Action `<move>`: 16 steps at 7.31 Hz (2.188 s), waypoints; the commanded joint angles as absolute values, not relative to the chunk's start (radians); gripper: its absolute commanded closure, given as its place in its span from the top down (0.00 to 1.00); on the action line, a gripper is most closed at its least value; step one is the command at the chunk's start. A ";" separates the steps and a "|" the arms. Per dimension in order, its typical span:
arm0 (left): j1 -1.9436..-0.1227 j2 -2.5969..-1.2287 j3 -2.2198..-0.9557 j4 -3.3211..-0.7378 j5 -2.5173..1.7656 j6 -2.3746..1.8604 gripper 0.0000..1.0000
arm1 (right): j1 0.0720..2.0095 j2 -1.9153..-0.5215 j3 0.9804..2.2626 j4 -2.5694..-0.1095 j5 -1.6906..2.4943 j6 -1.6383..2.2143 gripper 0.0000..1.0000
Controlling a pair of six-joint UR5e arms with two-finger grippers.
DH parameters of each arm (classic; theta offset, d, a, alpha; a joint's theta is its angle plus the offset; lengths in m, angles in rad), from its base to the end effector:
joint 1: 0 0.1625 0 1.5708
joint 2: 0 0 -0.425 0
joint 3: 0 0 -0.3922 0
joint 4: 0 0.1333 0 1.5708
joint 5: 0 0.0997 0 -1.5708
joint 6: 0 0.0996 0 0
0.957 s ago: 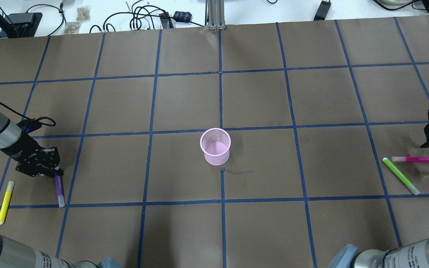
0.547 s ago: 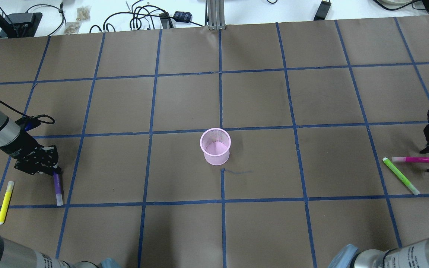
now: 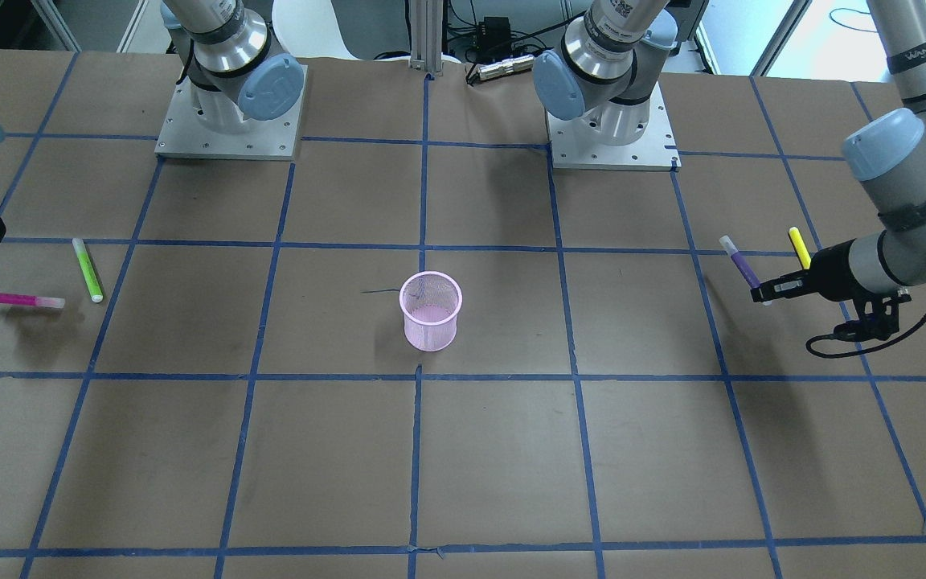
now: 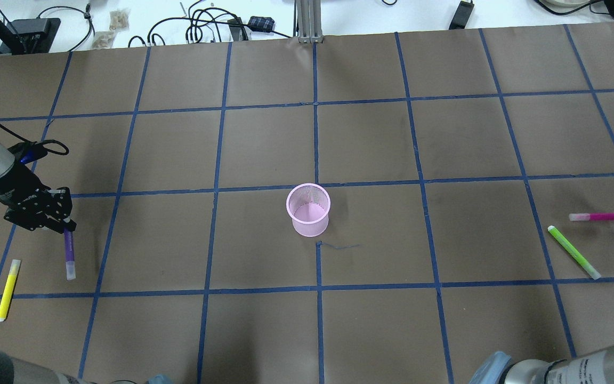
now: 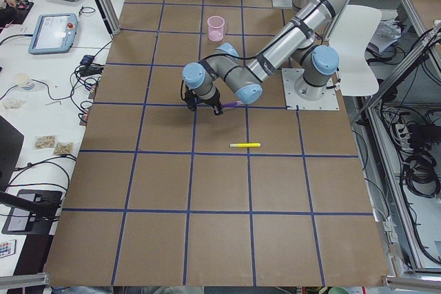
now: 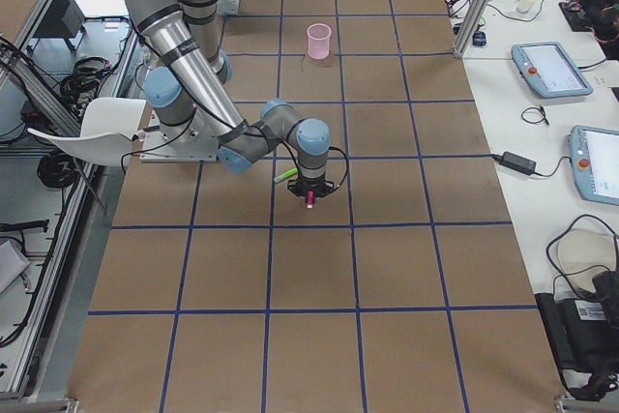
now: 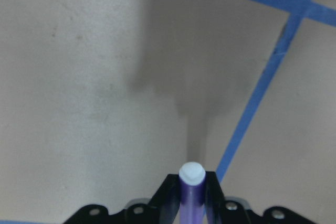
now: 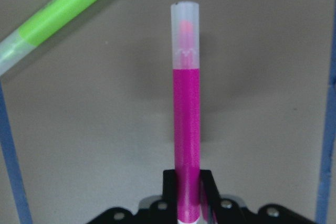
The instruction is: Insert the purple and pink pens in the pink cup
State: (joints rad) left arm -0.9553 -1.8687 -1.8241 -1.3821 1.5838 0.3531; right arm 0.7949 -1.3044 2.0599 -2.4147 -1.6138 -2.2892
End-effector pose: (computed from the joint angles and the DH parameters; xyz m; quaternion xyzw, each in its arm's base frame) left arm 0.1906 -0.4981 0.2349 0.1275 -0.9753 -0.1625 0.0783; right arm -0.2619 -0.4512 0.2133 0.6850 -0.7269 -0.0198 0.0450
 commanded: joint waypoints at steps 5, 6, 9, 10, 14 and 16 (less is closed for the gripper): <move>-1.077 -1.732 -1.770 -1.459 1.582 0.293 0.00 | 1.413 -1.396 1.820 -2.155 -1.834 -1.831 0.00; -1.078 -1.703 -1.769 -1.460 1.572 0.279 0.00 | 1.524 -1.391 1.772 -2.067 -1.835 -1.686 0.00; -1.204 -1.632 -1.761 -1.454 1.552 0.208 0.00 | 1.811 -1.387 1.749 -1.985 -1.874 -1.276 0.00; -1.236 -1.625 -1.761 -1.453 1.552 0.201 0.00 | 1.877 -1.370 1.749 -1.979 -1.903 -1.206 0.00; -1.243 -1.615 -1.763 -1.450 1.552 0.201 0.00 | 2.044 -1.333 1.750 -1.947 -1.986 -1.009 0.00; -1.243 -1.614 -1.763 -1.448 1.552 0.202 0.00 | 2.118 -1.289 1.749 -1.951 -2.041 -0.977 0.00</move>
State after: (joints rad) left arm -1.2424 -1.6142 -1.7624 -1.4489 1.5524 0.2014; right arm 2.0770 -1.3129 1.7500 -1.9512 -2.0009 -1.0005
